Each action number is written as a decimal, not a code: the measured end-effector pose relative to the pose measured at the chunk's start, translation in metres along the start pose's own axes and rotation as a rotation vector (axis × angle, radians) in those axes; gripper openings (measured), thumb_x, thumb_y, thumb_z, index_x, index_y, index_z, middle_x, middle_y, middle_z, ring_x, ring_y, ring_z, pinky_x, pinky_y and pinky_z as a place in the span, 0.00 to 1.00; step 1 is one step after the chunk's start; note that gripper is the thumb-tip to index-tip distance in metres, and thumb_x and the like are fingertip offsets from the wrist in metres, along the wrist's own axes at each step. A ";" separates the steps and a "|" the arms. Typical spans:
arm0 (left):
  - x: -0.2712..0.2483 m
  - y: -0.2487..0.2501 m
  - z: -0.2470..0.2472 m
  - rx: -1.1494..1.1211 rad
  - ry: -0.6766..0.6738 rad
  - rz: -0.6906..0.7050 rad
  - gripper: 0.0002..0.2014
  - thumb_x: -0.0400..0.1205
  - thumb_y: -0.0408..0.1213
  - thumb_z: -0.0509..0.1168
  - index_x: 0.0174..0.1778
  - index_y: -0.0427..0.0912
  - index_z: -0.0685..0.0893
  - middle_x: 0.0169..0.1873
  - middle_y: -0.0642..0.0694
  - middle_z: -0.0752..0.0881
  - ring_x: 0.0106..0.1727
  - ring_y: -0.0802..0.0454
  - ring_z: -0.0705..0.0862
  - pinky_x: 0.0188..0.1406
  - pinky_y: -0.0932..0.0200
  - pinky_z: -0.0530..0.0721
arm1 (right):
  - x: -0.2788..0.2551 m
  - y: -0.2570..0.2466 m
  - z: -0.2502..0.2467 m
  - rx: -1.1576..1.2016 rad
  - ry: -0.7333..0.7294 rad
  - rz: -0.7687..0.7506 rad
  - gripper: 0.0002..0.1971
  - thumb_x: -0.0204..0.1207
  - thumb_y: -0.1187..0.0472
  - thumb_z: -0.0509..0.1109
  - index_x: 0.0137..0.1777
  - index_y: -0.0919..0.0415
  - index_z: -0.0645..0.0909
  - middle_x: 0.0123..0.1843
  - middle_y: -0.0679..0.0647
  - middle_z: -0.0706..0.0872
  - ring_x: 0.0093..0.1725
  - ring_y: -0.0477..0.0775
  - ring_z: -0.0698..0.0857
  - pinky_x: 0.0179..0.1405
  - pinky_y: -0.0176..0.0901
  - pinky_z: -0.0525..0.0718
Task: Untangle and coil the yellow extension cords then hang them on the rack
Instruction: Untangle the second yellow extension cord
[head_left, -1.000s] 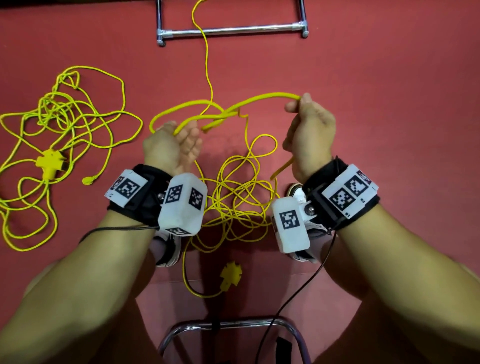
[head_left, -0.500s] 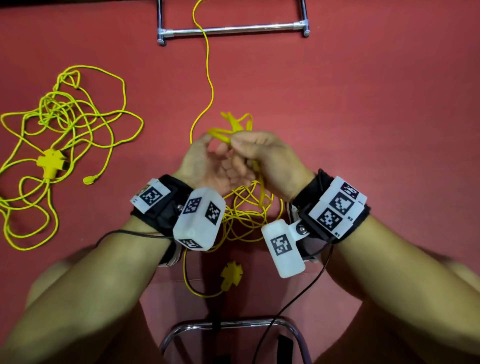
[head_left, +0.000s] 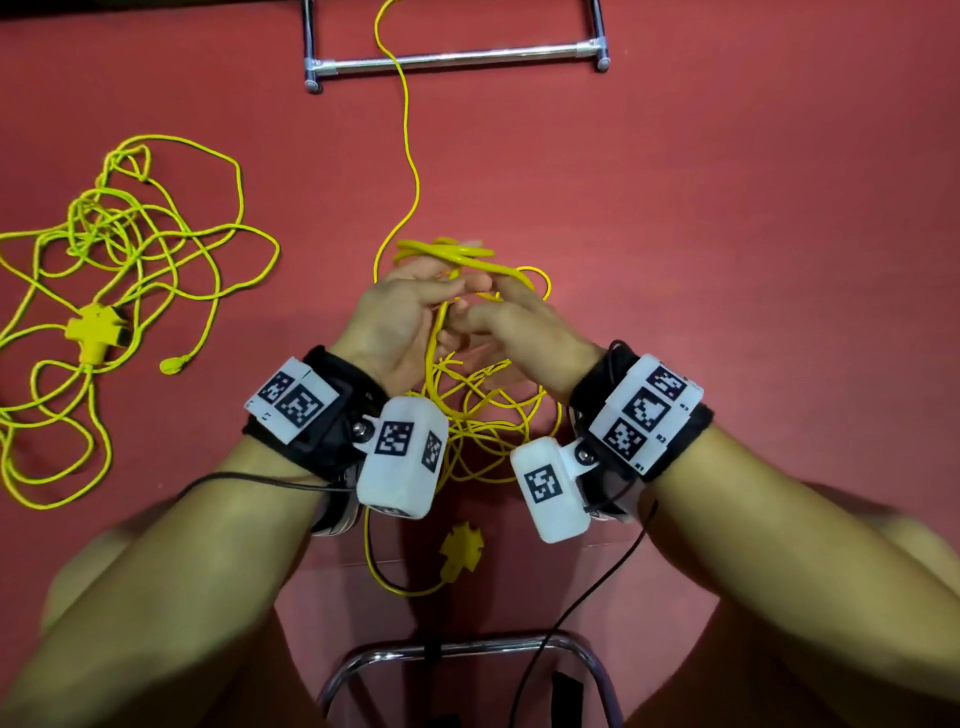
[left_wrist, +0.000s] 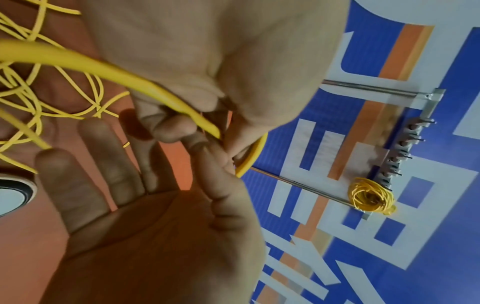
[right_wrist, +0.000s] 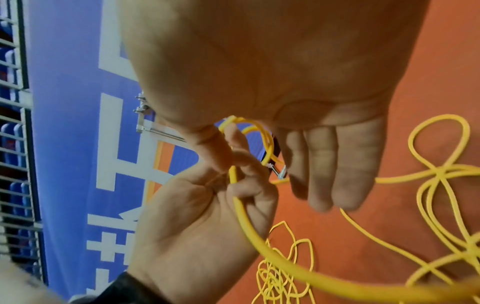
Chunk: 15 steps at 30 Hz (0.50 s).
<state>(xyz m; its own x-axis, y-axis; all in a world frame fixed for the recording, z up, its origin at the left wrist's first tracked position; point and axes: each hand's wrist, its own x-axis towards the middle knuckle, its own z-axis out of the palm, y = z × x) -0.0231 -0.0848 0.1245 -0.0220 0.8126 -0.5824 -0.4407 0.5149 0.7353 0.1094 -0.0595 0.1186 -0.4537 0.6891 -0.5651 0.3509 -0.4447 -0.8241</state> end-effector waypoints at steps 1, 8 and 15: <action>0.000 0.000 0.001 0.018 -0.017 0.010 0.15 0.86 0.26 0.57 0.61 0.45 0.85 0.38 0.50 0.88 0.27 0.59 0.76 0.20 0.65 0.64 | -0.001 0.000 0.001 0.038 0.016 0.016 0.24 0.66 0.57 0.69 0.63 0.55 0.73 0.44 0.55 0.90 0.52 0.62 0.92 0.50 0.67 0.88; -0.002 -0.006 0.000 0.241 0.102 0.018 0.16 0.91 0.38 0.53 0.40 0.47 0.81 0.20 0.52 0.67 0.17 0.59 0.58 0.20 0.66 0.55 | 0.002 -0.015 -0.008 0.281 0.240 -0.170 0.05 0.67 0.57 0.69 0.41 0.56 0.80 0.34 0.53 0.82 0.28 0.52 0.80 0.24 0.38 0.75; -0.008 0.005 -0.003 0.256 -0.080 -0.126 0.16 0.85 0.34 0.53 0.39 0.36 0.84 0.13 0.54 0.60 0.15 0.58 0.56 0.24 0.57 0.50 | 0.012 -0.018 -0.054 -0.122 0.509 -0.110 0.28 0.88 0.47 0.56 0.30 0.61 0.82 0.23 0.54 0.81 0.17 0.51 0.77 0.14 0.33 0.66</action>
<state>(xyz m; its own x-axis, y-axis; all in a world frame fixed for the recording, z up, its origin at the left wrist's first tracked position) -0.0274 -0.0897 0.1318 0.0938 0.7515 -0.6530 -0.1942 0.6571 0.7283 0.1418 -0.0128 0.1288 -0.0493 0.9317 -0.3600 0.4304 -0.3054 -0.8494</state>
